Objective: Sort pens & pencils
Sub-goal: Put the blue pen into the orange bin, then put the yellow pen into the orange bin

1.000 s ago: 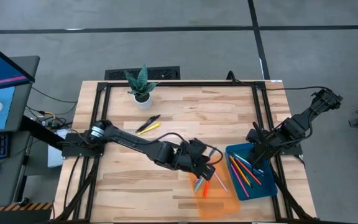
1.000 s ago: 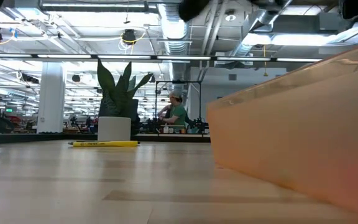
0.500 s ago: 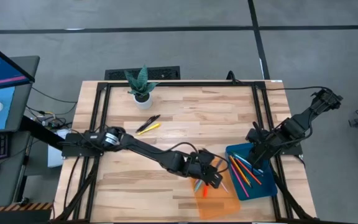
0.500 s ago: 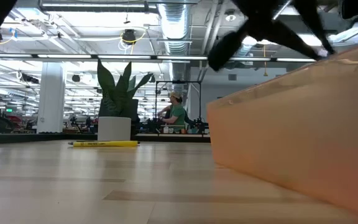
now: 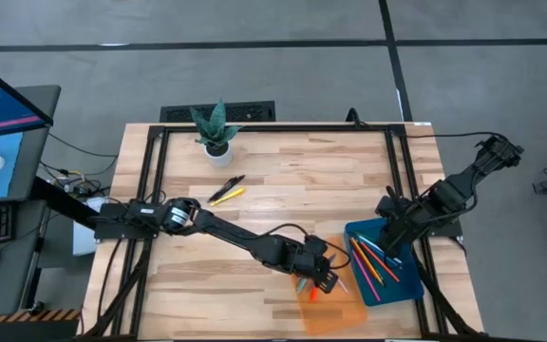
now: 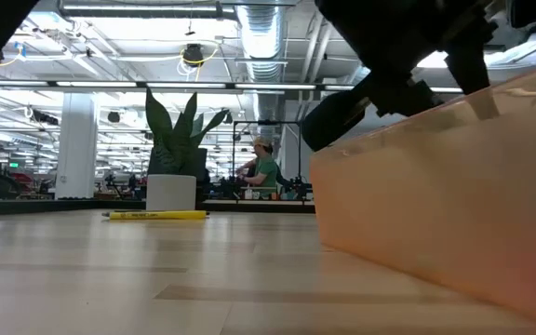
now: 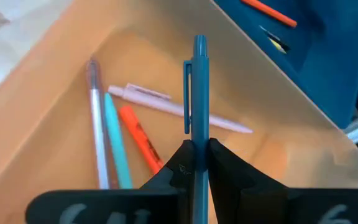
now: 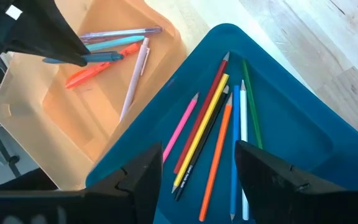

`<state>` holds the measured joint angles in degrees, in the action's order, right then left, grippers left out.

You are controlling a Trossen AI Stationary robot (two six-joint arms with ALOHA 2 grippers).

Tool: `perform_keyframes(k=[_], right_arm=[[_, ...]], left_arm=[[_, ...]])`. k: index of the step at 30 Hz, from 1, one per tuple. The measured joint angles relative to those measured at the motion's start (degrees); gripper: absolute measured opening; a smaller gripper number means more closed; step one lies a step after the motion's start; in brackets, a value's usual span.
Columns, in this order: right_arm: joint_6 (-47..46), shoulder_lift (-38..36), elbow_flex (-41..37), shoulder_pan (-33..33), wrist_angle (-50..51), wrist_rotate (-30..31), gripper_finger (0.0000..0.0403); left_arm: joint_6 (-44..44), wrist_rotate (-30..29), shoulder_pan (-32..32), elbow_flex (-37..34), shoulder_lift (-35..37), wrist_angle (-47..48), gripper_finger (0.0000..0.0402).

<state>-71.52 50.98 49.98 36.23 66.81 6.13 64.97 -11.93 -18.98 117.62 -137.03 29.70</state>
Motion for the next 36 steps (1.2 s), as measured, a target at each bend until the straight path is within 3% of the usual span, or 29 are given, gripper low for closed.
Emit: perform_keyframes(k=[3, 8, 14, 16, 20, 25, 31, 36], right_arm=[[-0.01, 0.0, 0.0, 0.0, 0.0, 0.0, 0.0221], [-0.01, 0.0, 0.0, 0.0, 0.0, -0.02, 0.0221], [-0.03, 0.0, 0.0, 0.0, 0.02, -0.02, 0.0221], [-0.03, 0.0, 0.0, 0.0, 0.0, -0.02, 0.0221], [-0.05, 0.0, 0.0, 0.0, -0.02, -0.04, 0.0221], [-0.04, -0.02, 0.0, 0.0, -0.03, -0.02, 0.0221], [-0.03, 0.0, -0.02, 0.0, -0.05, 0.0, 0.0221], [-0.05, 0.0, -0.02, 0.0, -0.02, 0.13, 0.0221]], left_arm=[[0.26, 1.55, 0.01, 0.02, 0.02, 0.81, 0.0036], [-0.79, 1.92, 0.66, -0.02, 0.02, -0.07, 0.0107], [-0.41, 14.02, 3.28, 0.7, 1.04, -0.27, 0.0194], [-3.74, 13.99, 3.91, 2.45, 2.57, 1.02, 0.0208], [-13.58, 8.45, 5.47, 7.72, 9.59, 12.65, 0.0208], [-23.23, -5.19, 6.93, 10.73, 17.62, 33.11, 0.0184], [-23.67, -7.56, 10.77, 10.57, 23.82, 55.0, 0.0169], [-28.0, -6.42, 15.88, 10.17, 23.91, 60.17, 0.0171]])
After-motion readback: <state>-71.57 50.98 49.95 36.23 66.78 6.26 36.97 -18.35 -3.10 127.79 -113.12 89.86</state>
